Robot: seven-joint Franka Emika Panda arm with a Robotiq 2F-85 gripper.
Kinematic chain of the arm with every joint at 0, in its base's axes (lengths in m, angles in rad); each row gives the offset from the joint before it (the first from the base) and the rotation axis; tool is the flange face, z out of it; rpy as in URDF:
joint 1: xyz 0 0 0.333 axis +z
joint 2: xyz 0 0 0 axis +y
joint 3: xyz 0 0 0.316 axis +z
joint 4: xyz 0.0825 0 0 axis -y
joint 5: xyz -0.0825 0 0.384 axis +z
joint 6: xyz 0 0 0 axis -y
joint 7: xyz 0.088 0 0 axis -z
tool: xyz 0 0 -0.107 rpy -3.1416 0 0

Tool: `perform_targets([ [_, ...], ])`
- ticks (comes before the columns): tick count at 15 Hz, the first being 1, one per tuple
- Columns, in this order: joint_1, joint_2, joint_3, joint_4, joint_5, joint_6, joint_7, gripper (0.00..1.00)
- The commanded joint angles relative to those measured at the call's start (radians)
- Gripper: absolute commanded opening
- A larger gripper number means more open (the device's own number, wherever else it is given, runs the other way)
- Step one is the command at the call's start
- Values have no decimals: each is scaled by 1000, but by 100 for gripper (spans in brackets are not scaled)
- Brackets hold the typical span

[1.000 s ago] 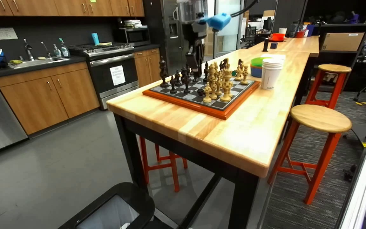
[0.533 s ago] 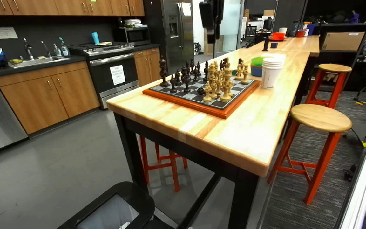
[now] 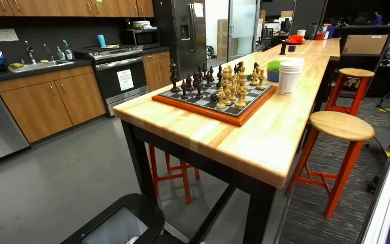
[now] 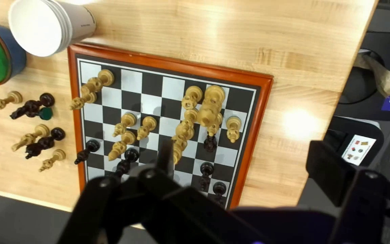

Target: Pick up the fallen black chess piece and move it to the left

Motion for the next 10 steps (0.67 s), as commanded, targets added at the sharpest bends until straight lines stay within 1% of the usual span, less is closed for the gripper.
perform_targets([
  [1, -26, -62, -109, -43, -17, 7, -127, 100],
  [4, -40, -82, -199, -47, -21, -8, -259, 100],
  [5, -48, -92, -219, -50, -25, -13, -294, 100],
  [6, -55, -102, -230, -50, -22, -45, -311, 100],
  [7, -52, -64, -214, -37, -8, -12, -271, 100],
  [10, -57, -82, -234, -40, -8, -33, -298, 100],
])
